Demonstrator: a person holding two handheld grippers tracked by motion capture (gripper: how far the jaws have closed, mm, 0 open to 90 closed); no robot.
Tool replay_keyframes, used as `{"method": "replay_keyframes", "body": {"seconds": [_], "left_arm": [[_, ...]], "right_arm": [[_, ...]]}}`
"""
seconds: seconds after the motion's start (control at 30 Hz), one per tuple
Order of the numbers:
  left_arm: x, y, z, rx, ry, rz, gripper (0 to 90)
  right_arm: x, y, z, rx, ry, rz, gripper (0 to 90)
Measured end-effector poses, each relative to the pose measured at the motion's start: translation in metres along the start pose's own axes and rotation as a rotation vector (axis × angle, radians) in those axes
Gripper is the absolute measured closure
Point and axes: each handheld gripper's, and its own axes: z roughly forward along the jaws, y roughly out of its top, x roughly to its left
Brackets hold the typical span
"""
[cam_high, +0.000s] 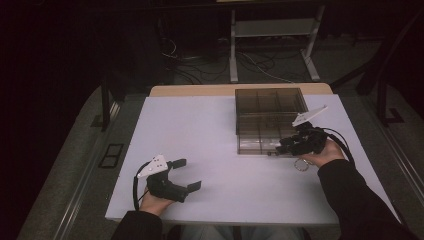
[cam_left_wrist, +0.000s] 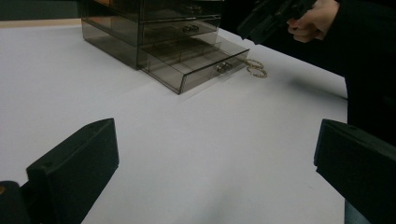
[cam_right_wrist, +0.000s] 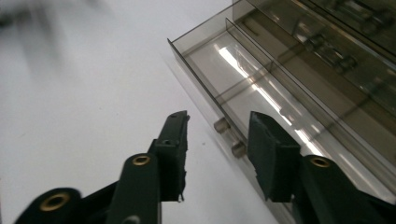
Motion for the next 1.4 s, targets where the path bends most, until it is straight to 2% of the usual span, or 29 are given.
{"method": "replay_keyframes", "body": {"seconds": [0.17,0.37,0.43,0.5,0.57,0.7,0.73,0.77,1.13,1.4], "left_arm": [[-0.001,0.000,0.000,0.002,0.001,0.003,0.0],[-0.001,0.000,-0.002,-0.008,0.005,0.002,0.0],[-0.001,0.000,-0.002,-0.010,0.006,0.001,0.0],[-0.002,0.000,-0.003,-0.011,0.006,-0.001,0.0],[-0.002,0.000,-0.004,-0.013,0.005,-0.004,0.0],[-0.002,0.000,-0.003,-0.015,0.001,-0.002,0.0],[-0.002,0.000,-0.003,-0.014,0.000,-0.003,0.0],[-0.002,0.000,-0.003,-0.014,0.001,-0.003,0.0],[-0.003,0.000,-0.002,-0.011,0.002,-0.004,0.0],[-0.003,-0.001,-0.002,-0.009,0.000,-0.006,0.0]], "right_arm": [[0.004,-0.009,-0.012,-0.026,-0.007,0.051,41.4],[0.011,-0.017,-0.021,-0.045,-0.020,0.066,20.1],[0.015,-0.019,-0.022,-0.046,-0.033,0.062,18.2],[0.018,-0.020,-0.022,-0.046,-0.042,0.053,10.3],[0.022,-0.022,-0.022,-0.040,-0.059,0.049,10.4],[0.025,-0.026,-0.022,-0.056,-0.062,0.047,9.3],[0.026,-0.027,-0.022,-0.057,-0.068,0.048,1.9],[0.026,-0.028,-0.021,-0.052,-0.075,0.056,0.3],[0.024,-0.053,-0.020,-0.049,-0.052,0.095,0.5],[0.019,-0.072,-0.014,-0.027,-0.046,0.116,0.5]]}}
